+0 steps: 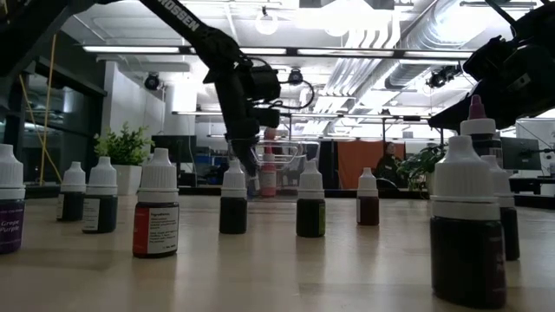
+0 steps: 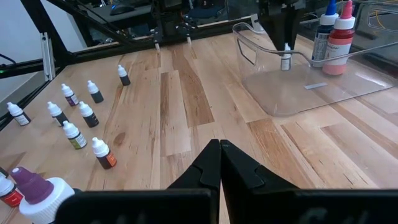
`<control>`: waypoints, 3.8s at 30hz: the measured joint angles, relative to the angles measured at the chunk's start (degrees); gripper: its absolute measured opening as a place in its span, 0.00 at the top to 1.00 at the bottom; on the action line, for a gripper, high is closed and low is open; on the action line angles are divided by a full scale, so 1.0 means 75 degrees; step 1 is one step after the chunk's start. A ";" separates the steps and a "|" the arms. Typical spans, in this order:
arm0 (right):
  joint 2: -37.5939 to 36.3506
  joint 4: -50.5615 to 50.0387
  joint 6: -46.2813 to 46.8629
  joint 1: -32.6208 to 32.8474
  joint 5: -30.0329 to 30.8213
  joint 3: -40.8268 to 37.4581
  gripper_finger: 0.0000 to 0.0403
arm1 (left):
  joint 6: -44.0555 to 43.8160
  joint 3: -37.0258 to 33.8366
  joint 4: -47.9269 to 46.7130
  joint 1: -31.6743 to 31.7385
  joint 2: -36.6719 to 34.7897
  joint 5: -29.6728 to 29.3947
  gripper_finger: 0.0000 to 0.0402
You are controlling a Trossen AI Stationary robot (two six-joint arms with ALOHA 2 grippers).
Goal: Pick & Place food coloring
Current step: Put the small black food coloring into the transparent bin, then put the small brown food coloring into the transparent bin
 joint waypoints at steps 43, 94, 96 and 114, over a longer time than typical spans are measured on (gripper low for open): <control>0.0000 0.0000 0.0000 -0.0001 0.0000 -0.0002 1.00 | -0.0196 0.0878 -0.1183 -0.0637 0.0597 0.0314 0.90; 0.0003 0.0000 0.0000 -0.0003 -0.0003 0.0000 1.00 | -0.0642 0.0878 -0.0998 -0.0634 0.0597 0.0165 0.71; 0.0003 0.0000 0.0000 0.0000 0.0000 -0.0002 1.00 | -0.0642 0.0878 -0.0965 -0.0634 0.0597 0.0162 0.71; 0.0006 0.0000 0.0000 0.0000 -0.0003 -0.0002 1.00 | -0.0596 0.2584 -0.2831 -0.0632 0.0600 -0.0387 0.71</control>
